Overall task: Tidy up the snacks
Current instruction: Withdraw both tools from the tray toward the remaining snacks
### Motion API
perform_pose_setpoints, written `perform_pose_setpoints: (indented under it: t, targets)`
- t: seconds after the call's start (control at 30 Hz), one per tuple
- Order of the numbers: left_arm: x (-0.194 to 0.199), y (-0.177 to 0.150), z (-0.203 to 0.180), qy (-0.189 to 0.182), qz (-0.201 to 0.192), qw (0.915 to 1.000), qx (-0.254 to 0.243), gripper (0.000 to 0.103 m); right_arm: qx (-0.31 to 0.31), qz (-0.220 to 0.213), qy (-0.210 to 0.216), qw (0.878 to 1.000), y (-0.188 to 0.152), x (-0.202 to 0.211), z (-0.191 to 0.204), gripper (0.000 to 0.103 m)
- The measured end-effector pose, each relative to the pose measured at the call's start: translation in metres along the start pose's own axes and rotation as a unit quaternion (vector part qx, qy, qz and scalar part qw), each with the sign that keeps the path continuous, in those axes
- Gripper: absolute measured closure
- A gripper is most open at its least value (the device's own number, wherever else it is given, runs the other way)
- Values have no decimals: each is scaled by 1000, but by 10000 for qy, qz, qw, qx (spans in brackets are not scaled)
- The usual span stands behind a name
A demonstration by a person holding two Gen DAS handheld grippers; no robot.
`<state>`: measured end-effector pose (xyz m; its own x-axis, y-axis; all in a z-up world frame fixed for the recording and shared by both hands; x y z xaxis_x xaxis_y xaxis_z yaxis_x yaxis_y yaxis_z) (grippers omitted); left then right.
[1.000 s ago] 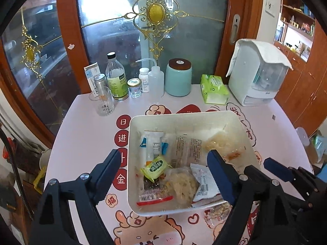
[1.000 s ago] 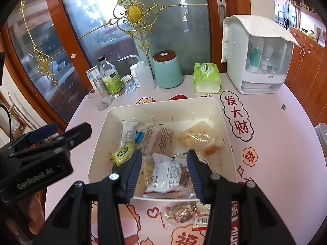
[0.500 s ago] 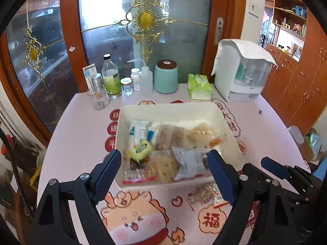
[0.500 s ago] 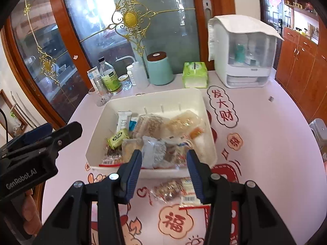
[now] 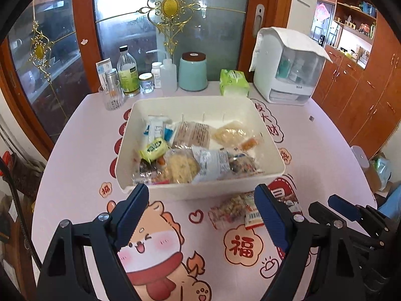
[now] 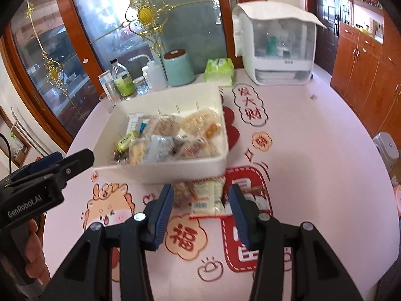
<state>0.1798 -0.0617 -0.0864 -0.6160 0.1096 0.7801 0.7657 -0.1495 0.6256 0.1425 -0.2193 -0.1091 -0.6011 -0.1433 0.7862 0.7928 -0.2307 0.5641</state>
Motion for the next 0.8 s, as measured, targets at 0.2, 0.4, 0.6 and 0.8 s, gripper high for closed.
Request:
perform_pose_setpoints:
  t: [0.2,0.4,0.6,0.8]
  targets:
    - [-14,-23,-12,78,172,9998,-1,18,-46,149,-21,9999,-19,-3,-26,57]
    - [-32,-47,-18,105,371,9993,22,18,-178,300,29,9994,-31,-13,-48,57]
    - [-58,-68,-20,67,550,9985,9,18,-498,491,199,9974,-39,-32,-65,52]
    - [-87,-71,-32,-104,587,9970,-500,18,-626,708,296,9951,-43,-54,-71,51]
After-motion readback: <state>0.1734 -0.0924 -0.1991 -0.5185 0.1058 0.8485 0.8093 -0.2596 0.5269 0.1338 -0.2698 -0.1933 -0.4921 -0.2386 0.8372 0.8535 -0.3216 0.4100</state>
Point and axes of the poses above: each gripper's, at about its wrist camera, not at the fingertips, and x roughly against the way its jaws point, z to its left, y to its top, the point moved 9 cm from there along -x, roughly the way its jaws point, and after that the axes turned 7 degrees about -x, right-handed, at the moved point
